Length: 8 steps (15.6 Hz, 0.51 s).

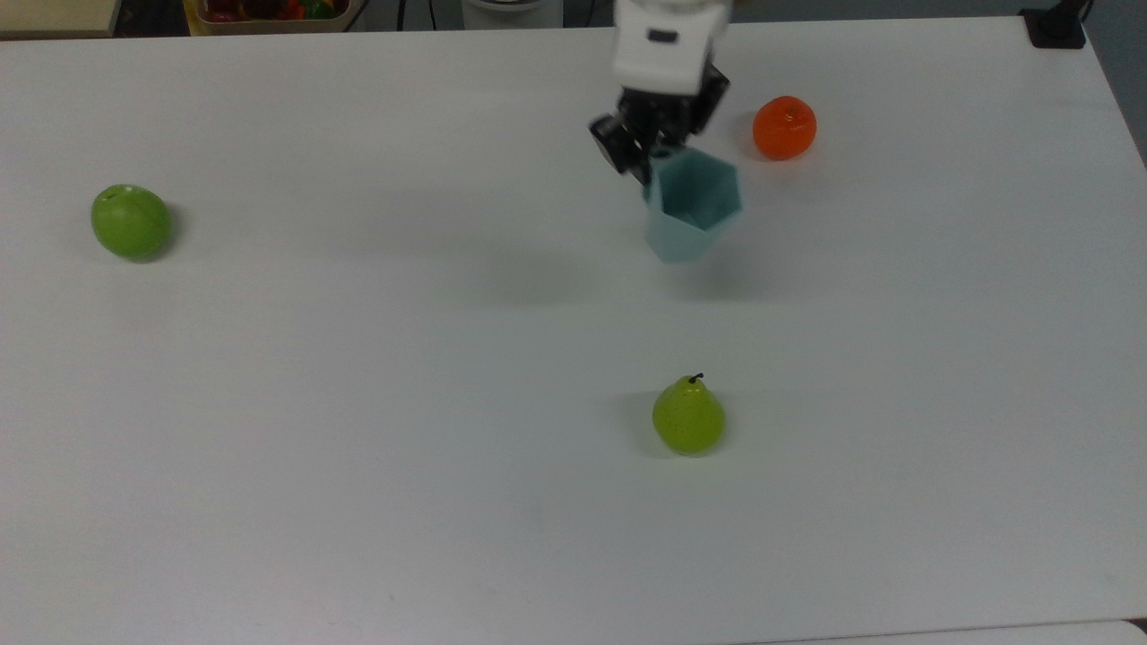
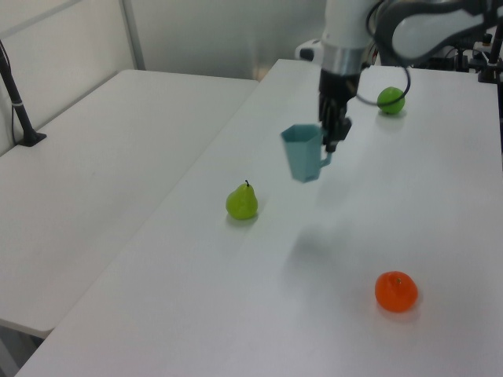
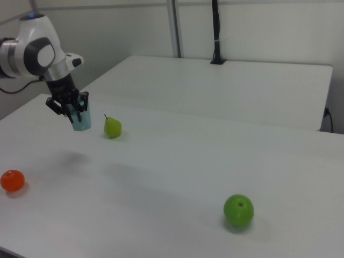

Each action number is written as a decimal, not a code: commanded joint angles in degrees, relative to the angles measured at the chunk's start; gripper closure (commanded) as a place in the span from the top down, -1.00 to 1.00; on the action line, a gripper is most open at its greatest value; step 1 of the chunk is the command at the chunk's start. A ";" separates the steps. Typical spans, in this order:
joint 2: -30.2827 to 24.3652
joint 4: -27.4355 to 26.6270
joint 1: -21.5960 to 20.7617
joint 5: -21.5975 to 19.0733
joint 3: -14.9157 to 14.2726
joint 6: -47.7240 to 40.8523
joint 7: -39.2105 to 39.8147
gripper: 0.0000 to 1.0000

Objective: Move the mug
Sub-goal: 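Lift the teal mug and carry it away from the pear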

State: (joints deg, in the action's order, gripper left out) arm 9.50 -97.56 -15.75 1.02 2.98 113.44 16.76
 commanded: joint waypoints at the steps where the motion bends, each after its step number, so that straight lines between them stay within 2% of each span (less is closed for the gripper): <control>1: -7.91 -4.13 3.35 -1.46 -1.83 -7.07 0.29 -1.00; 4: -11.86 -5.61 4.68 -1.80 -6.13 -11.12 0.29 -1.00; 8: -18.98 -14.47 4.94 -2.07 -12.55 -10.52 0.47 -1.00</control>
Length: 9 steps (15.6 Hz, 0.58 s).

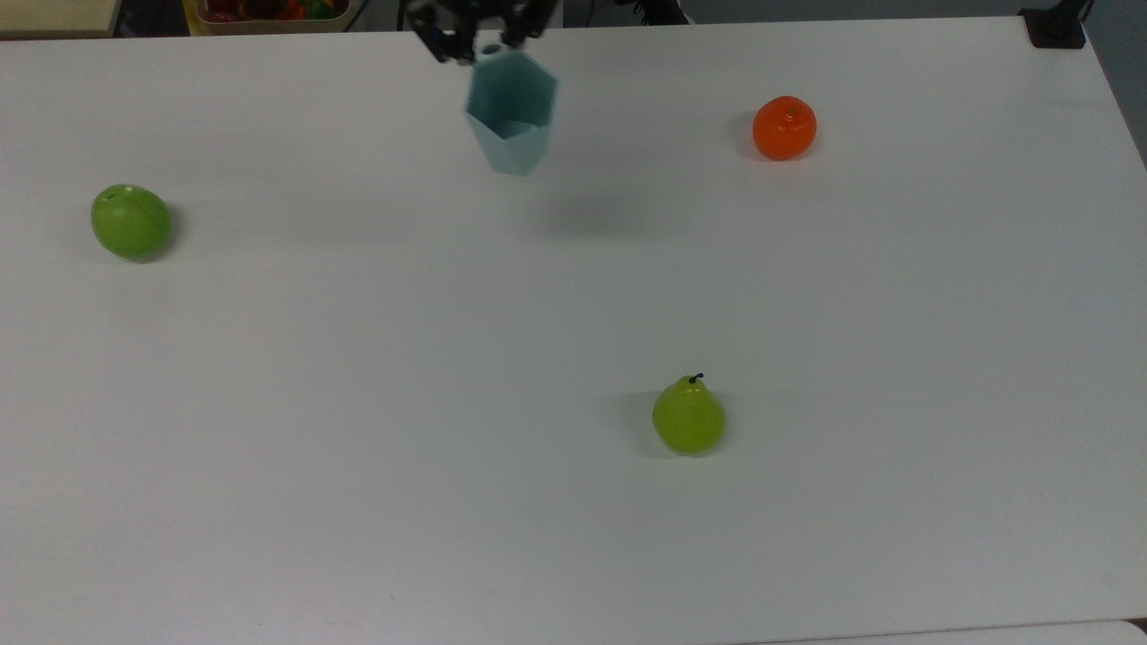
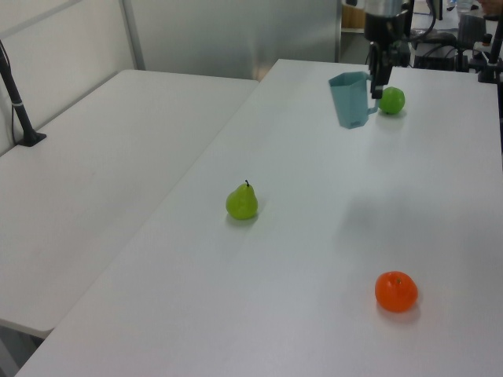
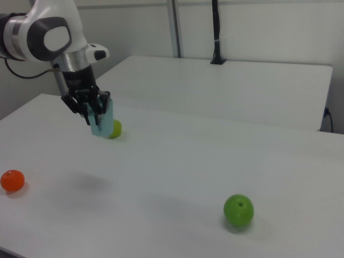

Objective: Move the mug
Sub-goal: 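Lift the teal mug and carry it away from the pear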

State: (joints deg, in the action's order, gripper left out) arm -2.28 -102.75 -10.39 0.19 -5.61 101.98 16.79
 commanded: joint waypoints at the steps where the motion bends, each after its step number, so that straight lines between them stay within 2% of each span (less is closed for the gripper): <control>1: -8.26 -11.40 -0.33 -1.15 -4.75 1.46 0.44 -1.00; 7: -10.55 -25.46 4.75 0.25 -5.20 13.58 0.62 -1.00; 9: -10.47 -29.42 5.55 2.35 -5.20 19.19 0.62 -1.00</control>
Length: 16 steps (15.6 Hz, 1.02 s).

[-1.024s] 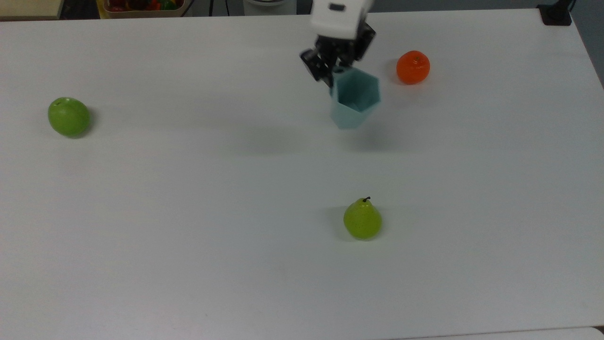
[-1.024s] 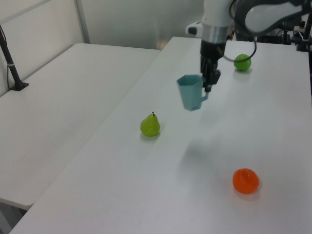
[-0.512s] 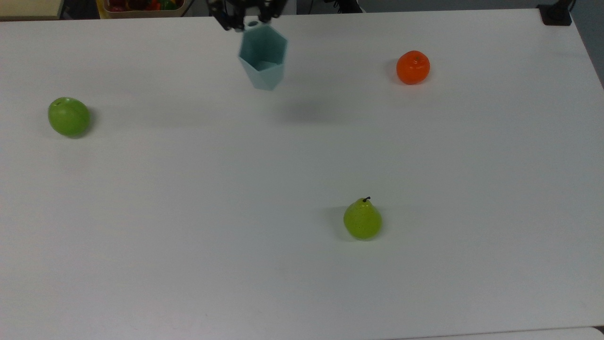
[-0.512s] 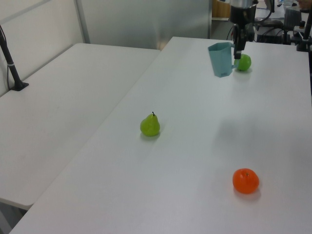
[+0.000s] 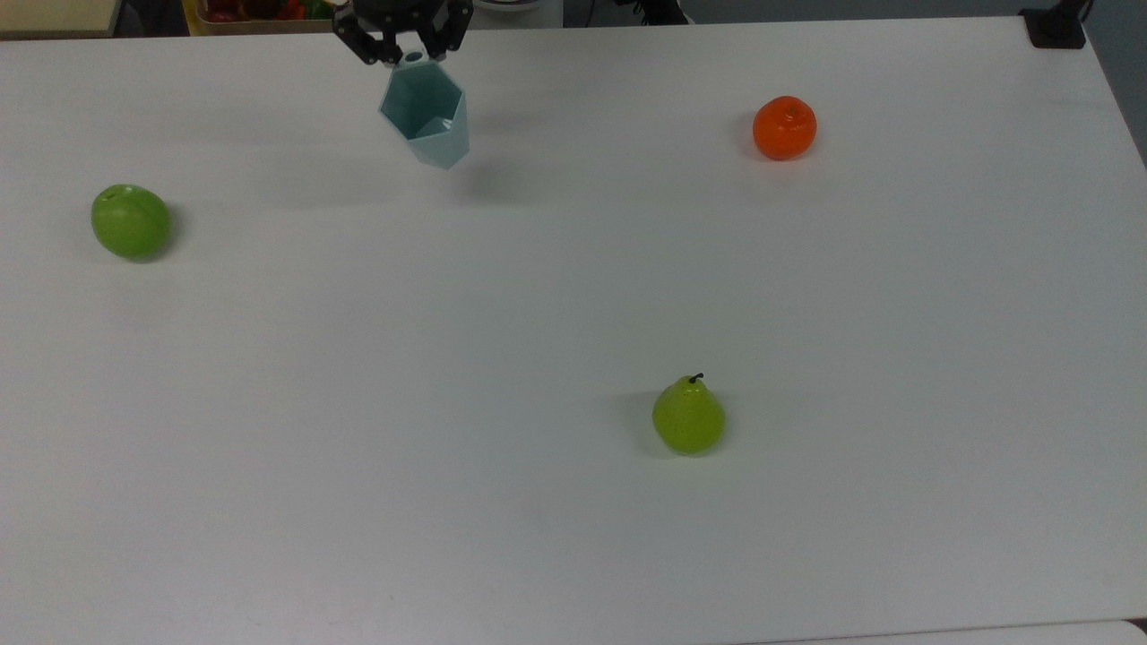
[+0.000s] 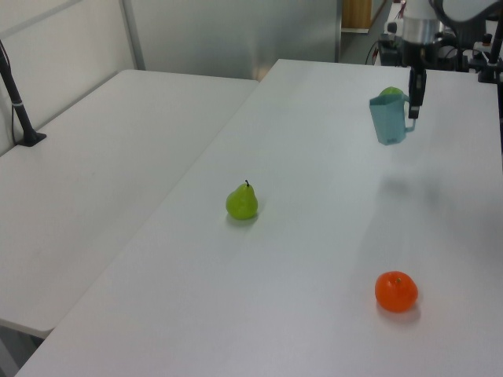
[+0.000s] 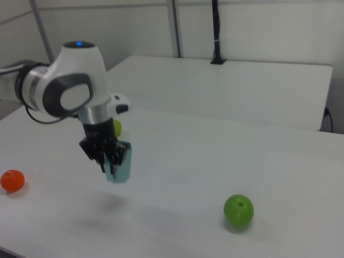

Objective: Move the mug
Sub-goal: 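Lower the teal mug onto the table and open the gripper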

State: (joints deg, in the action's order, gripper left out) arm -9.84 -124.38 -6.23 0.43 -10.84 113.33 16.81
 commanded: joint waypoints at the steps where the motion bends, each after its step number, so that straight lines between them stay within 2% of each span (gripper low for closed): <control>1: -2.73 -9.55 2.09 2.46 0.03 11.79 0.50 -1.00; 3: -1.76 -11.50 3.85 2.47 -0.06 16.99 0.59 -1.00; 9: 5.96 -11.15 3.95 1.94 -0.06 28.86 0.41 -1.00; 14: 8.96 -11.07 3.86 1.59 -0.06 31.96 0.41 -1.00; 16: 9.05 -11.06 3.86 1.50 -0.06 31.87 0.32 -0.93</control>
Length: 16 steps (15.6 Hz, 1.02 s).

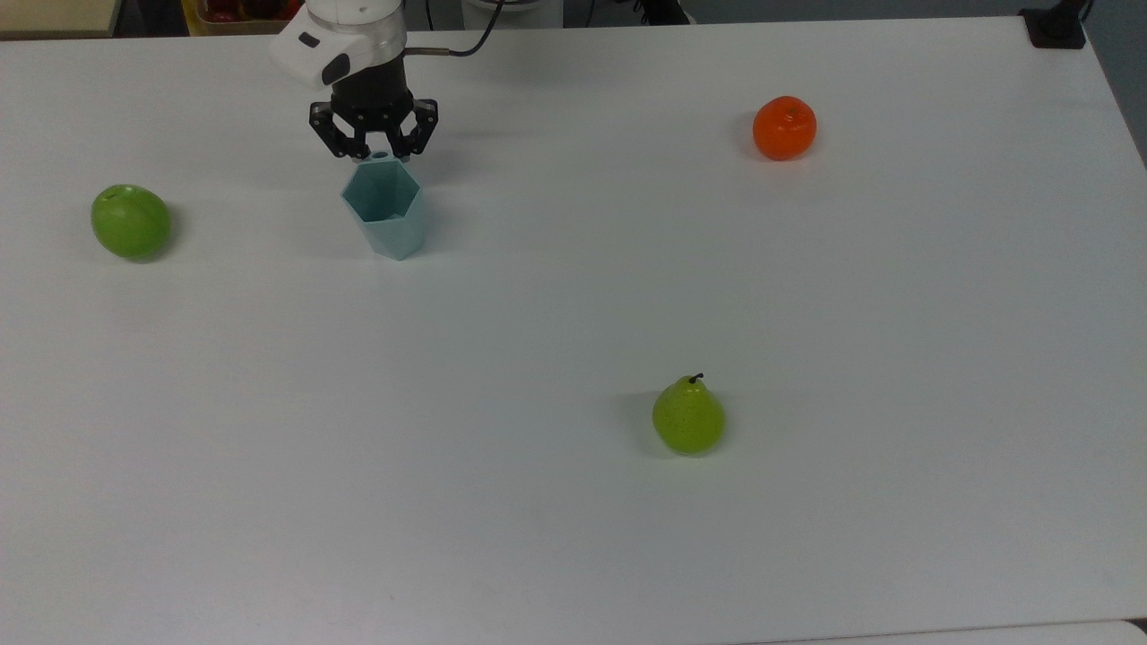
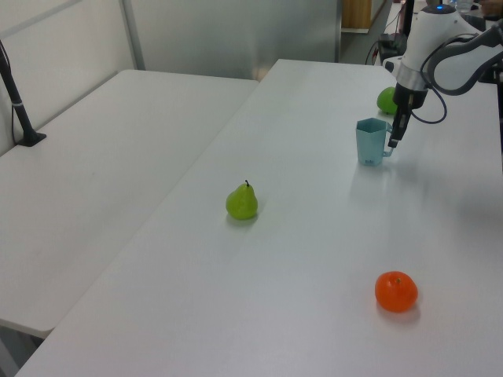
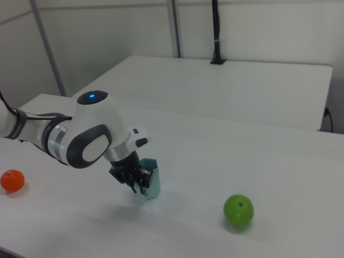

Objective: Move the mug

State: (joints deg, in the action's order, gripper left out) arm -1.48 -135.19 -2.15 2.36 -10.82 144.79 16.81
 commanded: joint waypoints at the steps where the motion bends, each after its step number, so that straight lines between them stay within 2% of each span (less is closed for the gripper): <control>1: 0.69 -0.25 -0.31 -0.43 -0.08 0.23 0.33 -0.78; 4: 0.60 -0.16 -0.40 -0.43 -0.08 -0.64 0.33 0.28; 8: 0.51 1.15 -0.49 -0.43 -0.08 -3.89 0.24 0.84; 10: -0.01 3.08 -0.49 -0.43 0.01 -8.53 0.24 1.00; 11: -0.19 5.01 -0.57 -0.43 0.10 -12.39 0.24 1.00; 16: 0.16 22.66 -0.84 -0.25 1.76 -38.48 0.94 1.00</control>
State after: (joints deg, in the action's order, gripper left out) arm -1.06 -122.46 -2.52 2.36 -10.22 120.14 16.82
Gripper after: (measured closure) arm 0.000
